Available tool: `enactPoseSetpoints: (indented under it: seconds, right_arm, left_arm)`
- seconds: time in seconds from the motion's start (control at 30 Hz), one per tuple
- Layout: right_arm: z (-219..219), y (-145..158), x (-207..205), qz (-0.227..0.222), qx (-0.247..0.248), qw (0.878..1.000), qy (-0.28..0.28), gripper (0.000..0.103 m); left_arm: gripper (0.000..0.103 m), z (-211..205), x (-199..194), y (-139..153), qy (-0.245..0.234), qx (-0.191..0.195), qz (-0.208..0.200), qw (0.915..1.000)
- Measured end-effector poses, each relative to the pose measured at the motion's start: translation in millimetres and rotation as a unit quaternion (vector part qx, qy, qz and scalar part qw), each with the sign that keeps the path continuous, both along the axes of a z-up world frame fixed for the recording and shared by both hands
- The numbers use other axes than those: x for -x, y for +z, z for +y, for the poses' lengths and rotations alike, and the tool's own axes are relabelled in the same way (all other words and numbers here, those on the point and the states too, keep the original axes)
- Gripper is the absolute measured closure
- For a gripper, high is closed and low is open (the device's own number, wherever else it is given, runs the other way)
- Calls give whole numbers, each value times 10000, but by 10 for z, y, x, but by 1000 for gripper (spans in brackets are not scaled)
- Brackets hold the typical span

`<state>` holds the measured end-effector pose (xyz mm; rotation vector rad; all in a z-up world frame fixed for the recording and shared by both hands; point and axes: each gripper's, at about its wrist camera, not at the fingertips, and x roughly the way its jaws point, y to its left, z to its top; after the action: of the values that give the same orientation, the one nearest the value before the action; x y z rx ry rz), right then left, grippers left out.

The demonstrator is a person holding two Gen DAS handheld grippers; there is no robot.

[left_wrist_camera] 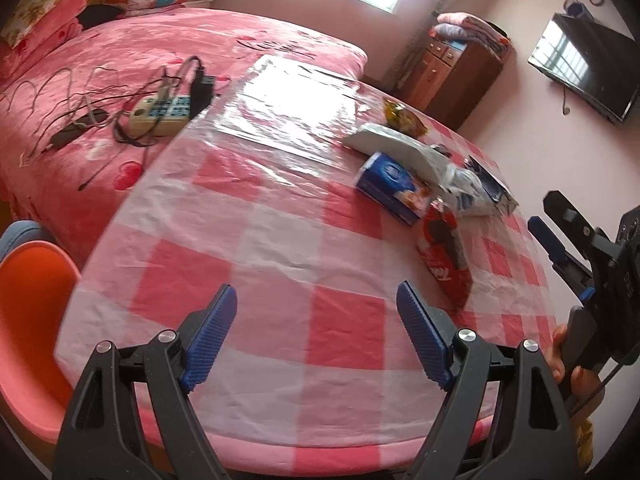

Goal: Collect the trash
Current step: 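Move both tools back over the table toward the remaining trash, then grasp the red Tok Tok snack bag with the right tool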

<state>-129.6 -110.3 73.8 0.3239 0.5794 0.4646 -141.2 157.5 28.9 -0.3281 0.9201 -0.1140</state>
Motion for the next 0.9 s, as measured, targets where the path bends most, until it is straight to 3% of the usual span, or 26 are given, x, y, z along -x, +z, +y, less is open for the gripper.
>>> enactPoseSetpoints:
  seconds: [0.23, 0.5, 0.67, 0.9]
  right_arm:
    - [-279, -95, -121, 239, -87, 9996, -128, 9]
    - [-88, -400, -286, 922, 84, 9930, 729, 9]
    - [163, -452, -260, 915, 314, 9883, 1183, 9]
    - [356, -457, -292, 839, 615, 9852, 1360, 9]
  left_arm:
    - [20, -166, -165, 61, -96, 4, -64, 9999]
    - [20, -284, -522, 208, -290, -97, -273, 9992]
    - [20, -272, -701, 248, -375, -62, -371, 9986]
    - [20, -229, -840, 262, -502, -74, -435, 9978]
